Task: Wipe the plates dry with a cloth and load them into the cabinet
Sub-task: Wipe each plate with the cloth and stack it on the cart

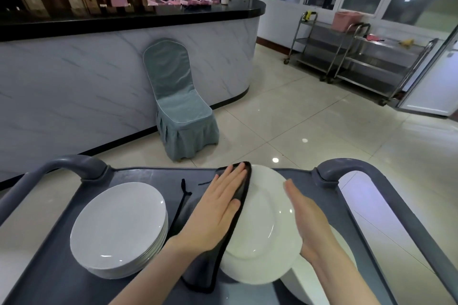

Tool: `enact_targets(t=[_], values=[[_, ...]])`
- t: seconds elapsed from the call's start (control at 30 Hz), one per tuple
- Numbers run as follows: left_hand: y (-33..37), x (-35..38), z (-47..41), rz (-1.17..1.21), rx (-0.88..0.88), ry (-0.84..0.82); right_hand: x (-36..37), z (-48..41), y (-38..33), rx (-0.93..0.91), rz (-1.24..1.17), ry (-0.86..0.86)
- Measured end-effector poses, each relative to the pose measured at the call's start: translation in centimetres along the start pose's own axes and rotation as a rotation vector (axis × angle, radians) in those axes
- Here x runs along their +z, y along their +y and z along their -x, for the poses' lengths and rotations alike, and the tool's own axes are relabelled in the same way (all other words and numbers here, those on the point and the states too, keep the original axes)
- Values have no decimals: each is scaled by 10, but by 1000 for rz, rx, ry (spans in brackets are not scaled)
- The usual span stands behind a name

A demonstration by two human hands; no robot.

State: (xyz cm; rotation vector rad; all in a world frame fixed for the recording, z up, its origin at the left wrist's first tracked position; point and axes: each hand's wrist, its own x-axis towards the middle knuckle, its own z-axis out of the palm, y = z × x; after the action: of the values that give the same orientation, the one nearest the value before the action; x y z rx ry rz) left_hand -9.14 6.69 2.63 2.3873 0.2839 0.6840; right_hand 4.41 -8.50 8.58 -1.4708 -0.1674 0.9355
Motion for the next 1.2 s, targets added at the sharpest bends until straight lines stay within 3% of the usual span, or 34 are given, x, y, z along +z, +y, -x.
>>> enact_targets(t=[0.17, 0.33, 0.5, 0.6, 0.77, 0.93, 1.1, 1.2], values=[[15, 33, 46, 289, -260, 225, -1, -13, 8, -1, -458, 216], [34, 59, 49, 140, -179, 231, 20, -8, 20, -35, -580, 313], [20, 34, 39, 327, -268, 269, 22, 1, 16, -95, -546, 307], [29, 34, 41, 212, -206, 254, 22, 0, 1, -109, -558, 310], [61, 48, 38, -196, 34, -28, 33, -2, 5, -116, -542, 303], [69, 26, 15, -95, 161, -168, 37, 8, 28, -127, -409, 200], [71, 10, -15, 105, 12, -59, 48, 14, 35, -179, -253, 203], [72, 32, -2, 6, -23, -43, 40, 8, 25, -197, -169, 206]])
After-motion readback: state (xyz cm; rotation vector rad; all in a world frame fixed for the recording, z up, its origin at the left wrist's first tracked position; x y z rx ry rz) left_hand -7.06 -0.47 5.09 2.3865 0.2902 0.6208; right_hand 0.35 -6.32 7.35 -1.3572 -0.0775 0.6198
